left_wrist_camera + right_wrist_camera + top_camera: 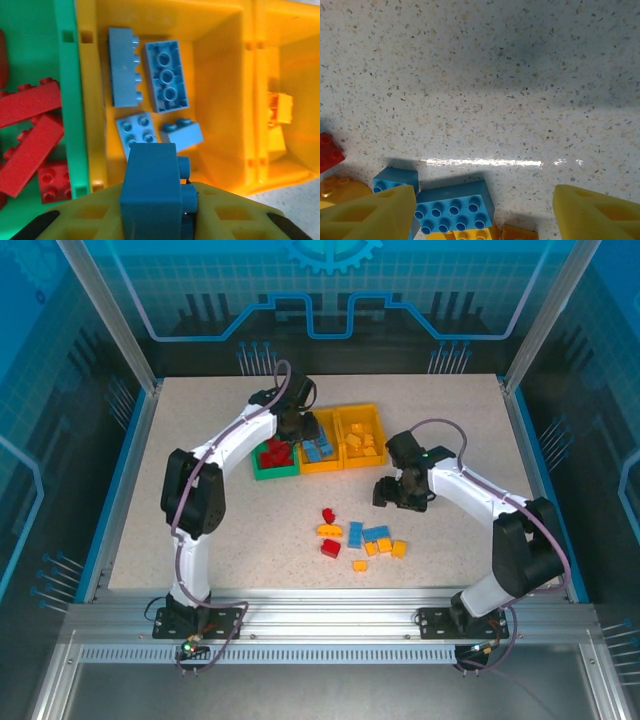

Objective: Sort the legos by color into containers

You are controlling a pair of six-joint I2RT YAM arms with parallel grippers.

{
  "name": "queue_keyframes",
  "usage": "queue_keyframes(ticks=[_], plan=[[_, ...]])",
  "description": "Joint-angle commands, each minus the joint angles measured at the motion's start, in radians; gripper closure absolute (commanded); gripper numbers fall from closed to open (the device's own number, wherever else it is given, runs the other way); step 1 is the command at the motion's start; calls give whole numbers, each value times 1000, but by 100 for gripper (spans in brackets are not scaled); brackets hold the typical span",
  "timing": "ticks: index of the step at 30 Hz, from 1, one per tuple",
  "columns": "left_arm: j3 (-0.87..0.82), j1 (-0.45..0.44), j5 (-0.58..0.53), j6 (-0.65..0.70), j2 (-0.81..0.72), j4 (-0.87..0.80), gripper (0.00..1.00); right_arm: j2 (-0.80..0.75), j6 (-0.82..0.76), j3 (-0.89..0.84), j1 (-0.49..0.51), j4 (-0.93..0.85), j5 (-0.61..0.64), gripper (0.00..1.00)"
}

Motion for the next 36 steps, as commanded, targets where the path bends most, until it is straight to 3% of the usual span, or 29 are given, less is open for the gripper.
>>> queue_keyframes(ticks=[1,3,5,8,10,19,29,36], plan=[[72,1,40,41,75,-45,61,-21,39,-14,27,25,4,26],[81,3,47,40,88,-31,57,-19,42,-15,36,28,3,26],[63,3,51,30,79,5,46,-16,44,-13,49,34,2,26],[-9,4,64,9,22,79,14,-4,32,2,83,33,14,26],[-64,3,61,-2,-27,112,3,9,21,15,107,34,25,26],[-353,19,15,-58,-297,195,1,147,-108,182,262,45,50,27],[-637,181,41,-125,-525,179,1,409,-141,403,370,-20,68,32],[-774,277,54,-120,-646,172,1,528,-172,495,377,-67,53,46]])
